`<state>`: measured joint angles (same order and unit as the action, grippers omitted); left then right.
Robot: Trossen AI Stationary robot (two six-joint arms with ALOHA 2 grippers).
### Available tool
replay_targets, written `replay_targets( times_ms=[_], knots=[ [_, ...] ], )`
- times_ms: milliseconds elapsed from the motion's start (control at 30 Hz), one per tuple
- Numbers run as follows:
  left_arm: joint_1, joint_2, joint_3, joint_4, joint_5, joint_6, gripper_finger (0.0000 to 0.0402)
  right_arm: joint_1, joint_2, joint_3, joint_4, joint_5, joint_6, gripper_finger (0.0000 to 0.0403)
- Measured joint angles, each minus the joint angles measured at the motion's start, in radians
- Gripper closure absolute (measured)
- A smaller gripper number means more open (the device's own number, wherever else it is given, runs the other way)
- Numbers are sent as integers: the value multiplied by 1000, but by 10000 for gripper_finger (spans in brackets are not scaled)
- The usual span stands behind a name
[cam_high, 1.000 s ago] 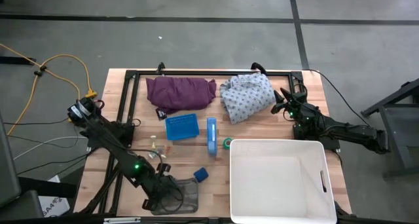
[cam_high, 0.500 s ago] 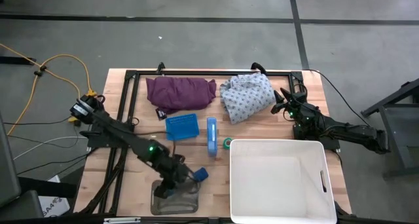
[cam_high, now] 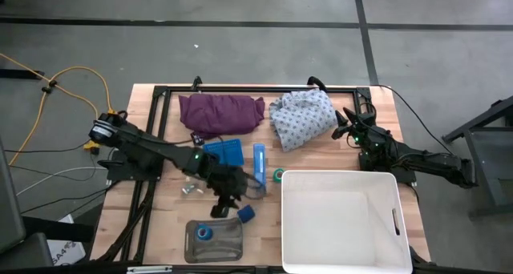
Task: Pick & Place Medicine items
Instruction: Put the blue bandage into the black bin
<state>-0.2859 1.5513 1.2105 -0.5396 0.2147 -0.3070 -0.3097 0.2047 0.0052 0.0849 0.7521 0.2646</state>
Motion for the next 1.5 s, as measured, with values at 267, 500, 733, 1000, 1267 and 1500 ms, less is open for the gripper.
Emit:
replay_targets(
  times_ms=[267,500,733,1000,1267,1500],
  knots=[
    [42,0,22,-8,-42,-118,268,0,0,0,0,0,0,243],
    [42,0,32,-18,-55,-201,268,0,0,0,0,0,0,243],
    [42,0,32,-21,-86,-293,268,0,0,0,0,0,0,243],
    [9,0,94,-79,-238,-369,268,0,0,0,0,0,0,243],
    [-66,132,294,-224,-342,-535,268,0,0,0,0,0,0,243],
    [-86,280,457,-270,-321,-606,268,0,0,0,0,0,0,243]
  ],
)
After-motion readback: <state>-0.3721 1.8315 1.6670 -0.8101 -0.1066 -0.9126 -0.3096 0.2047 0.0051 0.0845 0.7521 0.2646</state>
